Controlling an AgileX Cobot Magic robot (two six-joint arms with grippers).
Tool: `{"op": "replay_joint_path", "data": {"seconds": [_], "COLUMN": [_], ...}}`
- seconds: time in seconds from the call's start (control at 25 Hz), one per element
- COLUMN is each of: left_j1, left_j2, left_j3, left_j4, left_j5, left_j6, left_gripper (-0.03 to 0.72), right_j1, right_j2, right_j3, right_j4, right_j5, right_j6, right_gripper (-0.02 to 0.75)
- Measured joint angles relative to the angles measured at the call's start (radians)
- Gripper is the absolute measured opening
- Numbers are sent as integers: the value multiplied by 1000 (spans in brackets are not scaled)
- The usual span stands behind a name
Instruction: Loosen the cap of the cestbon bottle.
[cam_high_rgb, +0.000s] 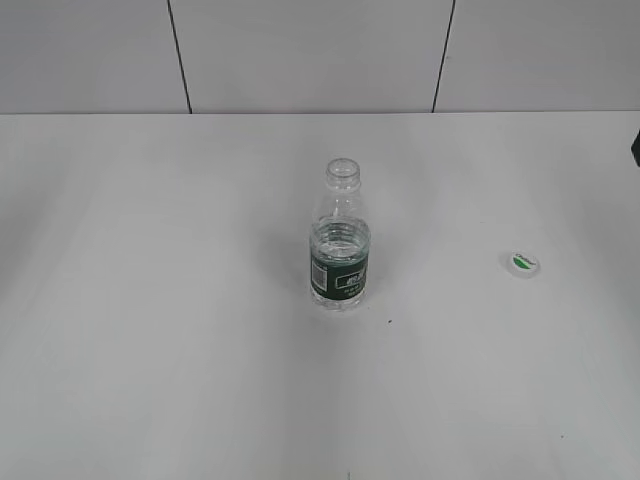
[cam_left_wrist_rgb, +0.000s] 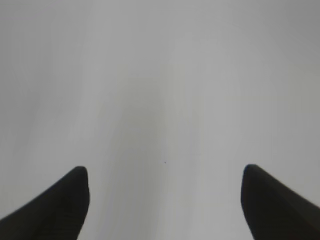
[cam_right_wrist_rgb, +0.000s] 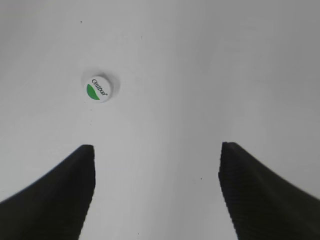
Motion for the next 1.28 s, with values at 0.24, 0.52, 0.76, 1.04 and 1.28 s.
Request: {"op": "replay_joint_path", "data": {"seconds": [0.24, 0.52, 0.76, 1.04, 1.28], "left_j1": [0, 0, 0, 0, 0], "left_j2": [-153, -391, -656, -938, -1104], "left_j3": [0, 79, 228, 389, 518], "left_j4": [-9, -78, -89, -90, -97], "left_j5": [141, 264, 265, 261, 233], "left_j6": [38, 120, 152, 156, 157], "left_gripper": [559, 559, 559, 559, 559], "right_j1": [0, 0, 0, 0, 0], "right_j2": [-37, -46, -106, -299, -493], "right_j3": [0, 0, 1, 65, 129], "right_j4": [0, 0, 1, 2, 4], "right_j5": [0, 5, 21, 5, 2], "right_j6": [0, 0, 0, -4, -10], "right_gripper": [589, 589, 589, 589, 589]}}
